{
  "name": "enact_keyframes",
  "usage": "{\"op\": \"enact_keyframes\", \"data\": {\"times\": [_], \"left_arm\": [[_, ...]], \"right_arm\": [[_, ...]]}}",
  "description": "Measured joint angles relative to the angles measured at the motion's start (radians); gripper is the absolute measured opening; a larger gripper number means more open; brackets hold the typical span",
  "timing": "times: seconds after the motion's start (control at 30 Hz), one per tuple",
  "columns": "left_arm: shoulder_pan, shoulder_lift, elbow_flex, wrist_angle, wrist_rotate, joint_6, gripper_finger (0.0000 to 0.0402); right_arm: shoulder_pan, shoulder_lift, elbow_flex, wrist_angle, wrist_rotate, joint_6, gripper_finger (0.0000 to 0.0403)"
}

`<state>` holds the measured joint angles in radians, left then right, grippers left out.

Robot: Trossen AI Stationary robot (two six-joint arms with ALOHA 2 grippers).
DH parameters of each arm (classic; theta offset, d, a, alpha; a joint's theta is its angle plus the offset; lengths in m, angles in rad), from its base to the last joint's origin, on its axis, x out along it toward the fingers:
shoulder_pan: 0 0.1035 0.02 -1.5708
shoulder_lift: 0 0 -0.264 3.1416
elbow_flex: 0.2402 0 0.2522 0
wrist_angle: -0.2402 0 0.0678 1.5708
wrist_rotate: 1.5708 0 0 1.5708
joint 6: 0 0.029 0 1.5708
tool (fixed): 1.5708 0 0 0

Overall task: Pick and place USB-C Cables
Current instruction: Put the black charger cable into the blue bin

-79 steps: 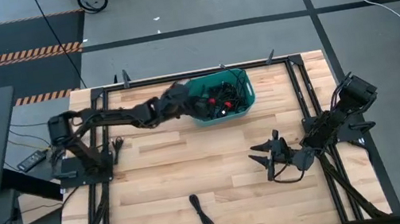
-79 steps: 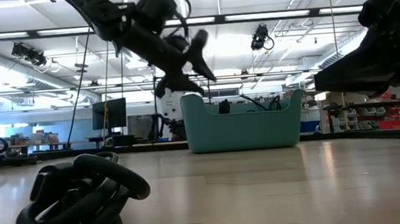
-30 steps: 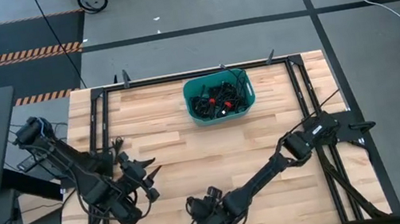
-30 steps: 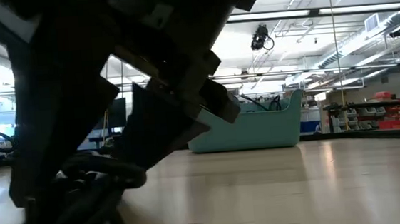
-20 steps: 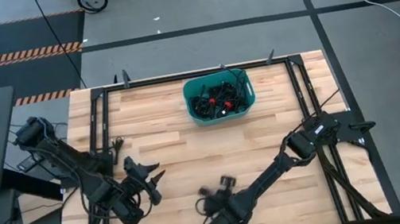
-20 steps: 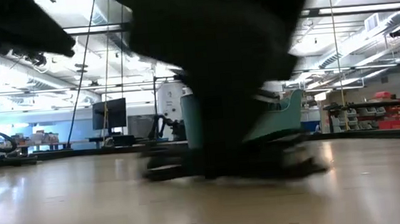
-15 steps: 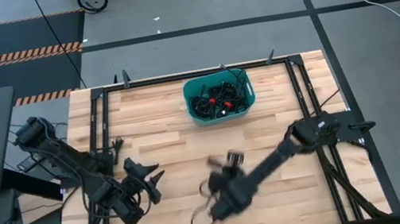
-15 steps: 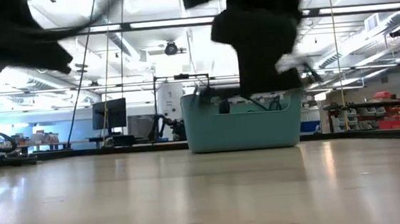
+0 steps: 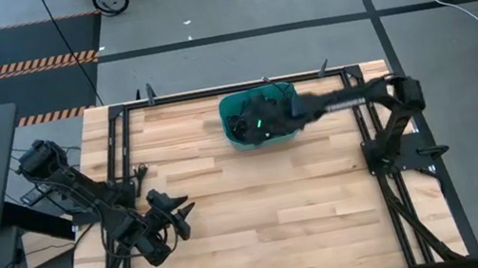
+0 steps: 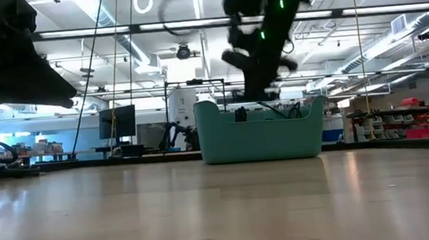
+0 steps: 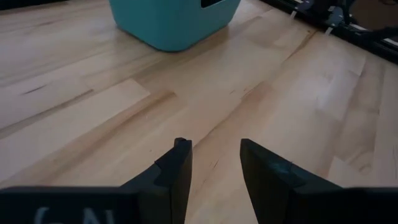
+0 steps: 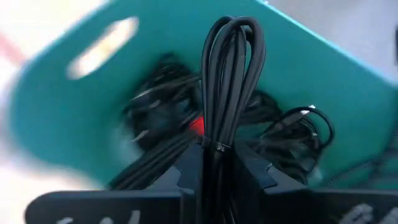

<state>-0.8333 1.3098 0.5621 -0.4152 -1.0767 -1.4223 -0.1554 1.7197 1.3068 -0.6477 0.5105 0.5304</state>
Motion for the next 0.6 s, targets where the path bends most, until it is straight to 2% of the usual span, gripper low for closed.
{"op": "enact_keyframes", "data": {"times": [0.1,0.23,0.43,0.6], "left_arm": [[0.001,0.0,0.0,0.0,-0.001,0.0,0.0142],[0.011,0.0,0.0,0.0,-0.004,0.0,0.0142],[0.089,0.0,0.001,-0.002,0.019,-0.01,0.0142],[0.218,-0.001,0.05,-0.075,0.2,0.05,0.0142]], "right_arm": [[-0.147,-0.036,-0.152,0.204,-0.111,0.022,0.0059],[-0.258,-0.045,-0.279,0.37,-0.19,0.07,0.0068],[-0.281,-0.019,-0.383,0.521,-0.194,0.0,0.0162],[-0.246,-0.053,-0.383,0.517,-0.168,-0.103,0.0242]]}}
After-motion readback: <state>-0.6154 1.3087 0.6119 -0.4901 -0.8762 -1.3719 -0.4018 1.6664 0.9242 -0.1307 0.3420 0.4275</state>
